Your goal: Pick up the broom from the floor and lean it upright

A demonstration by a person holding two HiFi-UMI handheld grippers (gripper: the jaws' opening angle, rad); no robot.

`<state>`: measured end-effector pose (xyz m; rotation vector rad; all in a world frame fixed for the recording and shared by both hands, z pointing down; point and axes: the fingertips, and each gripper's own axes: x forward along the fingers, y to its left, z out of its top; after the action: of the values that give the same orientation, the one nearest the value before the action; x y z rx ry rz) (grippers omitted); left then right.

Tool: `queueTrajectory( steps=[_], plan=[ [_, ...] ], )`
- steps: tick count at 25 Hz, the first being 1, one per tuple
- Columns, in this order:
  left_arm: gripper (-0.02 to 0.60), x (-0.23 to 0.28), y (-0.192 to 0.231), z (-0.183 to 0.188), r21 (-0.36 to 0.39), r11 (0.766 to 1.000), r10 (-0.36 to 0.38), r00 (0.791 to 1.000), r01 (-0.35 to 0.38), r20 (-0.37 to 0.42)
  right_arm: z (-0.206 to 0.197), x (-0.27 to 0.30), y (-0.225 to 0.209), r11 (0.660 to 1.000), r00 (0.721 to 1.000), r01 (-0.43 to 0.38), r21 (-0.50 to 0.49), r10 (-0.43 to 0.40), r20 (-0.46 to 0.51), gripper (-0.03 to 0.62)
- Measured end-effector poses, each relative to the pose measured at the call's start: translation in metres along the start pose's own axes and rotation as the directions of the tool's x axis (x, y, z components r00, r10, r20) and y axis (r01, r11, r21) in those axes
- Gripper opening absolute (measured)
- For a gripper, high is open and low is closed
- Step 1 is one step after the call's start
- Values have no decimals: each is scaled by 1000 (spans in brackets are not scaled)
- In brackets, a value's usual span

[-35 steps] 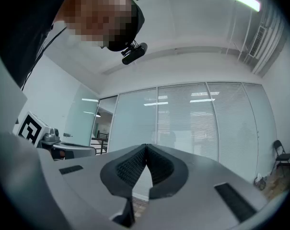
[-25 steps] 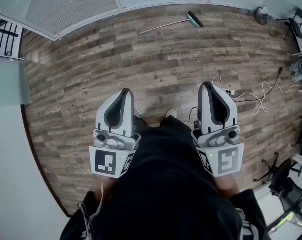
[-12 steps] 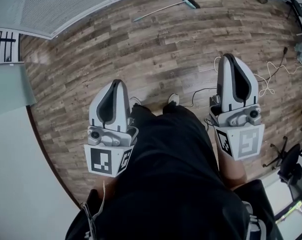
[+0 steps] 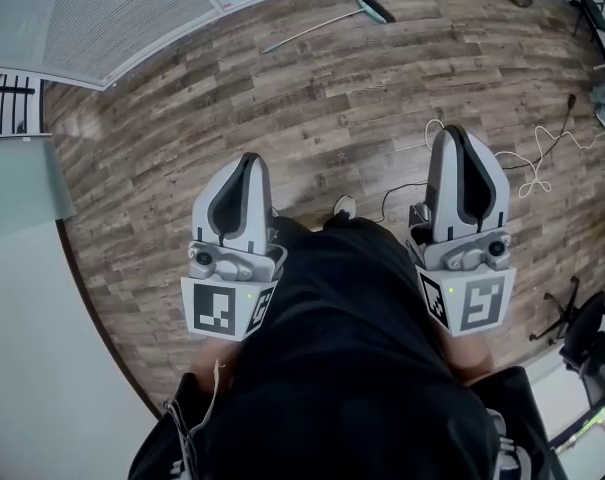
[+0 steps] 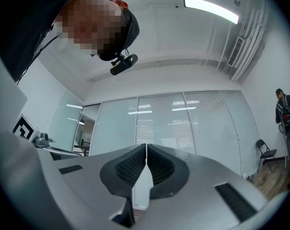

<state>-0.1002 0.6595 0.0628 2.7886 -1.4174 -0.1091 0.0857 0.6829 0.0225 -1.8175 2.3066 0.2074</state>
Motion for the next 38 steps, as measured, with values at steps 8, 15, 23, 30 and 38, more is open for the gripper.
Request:
queueTrajectory(
  steps=[8,15,23,30,38],
  plan=[
    [20,16,-26,-7,-19,999,-34,999,33,-36,-5,-19,-40,998,999,41,45,-40,-15,20],
    [20,43,-33,-16,-15,996,-90,993,89,-72,-25,-32,-70,990,989,132,53,-128,-71,20],
    [20,88,-22,-30,-47,991,-126,990,123,-60,-49,-21,-92,983,972,182,26,-176,-153,20],
    [20,148,42,-43,-103,987,-121,993,121,4,-69,63,-104,985,975,168,-40,-172,-139,20],
    [18,239,150,-76,-87,995,-60,997,56,-42,-111,198,-125,987,959,159,3,-154,-236,20]
  ],
)
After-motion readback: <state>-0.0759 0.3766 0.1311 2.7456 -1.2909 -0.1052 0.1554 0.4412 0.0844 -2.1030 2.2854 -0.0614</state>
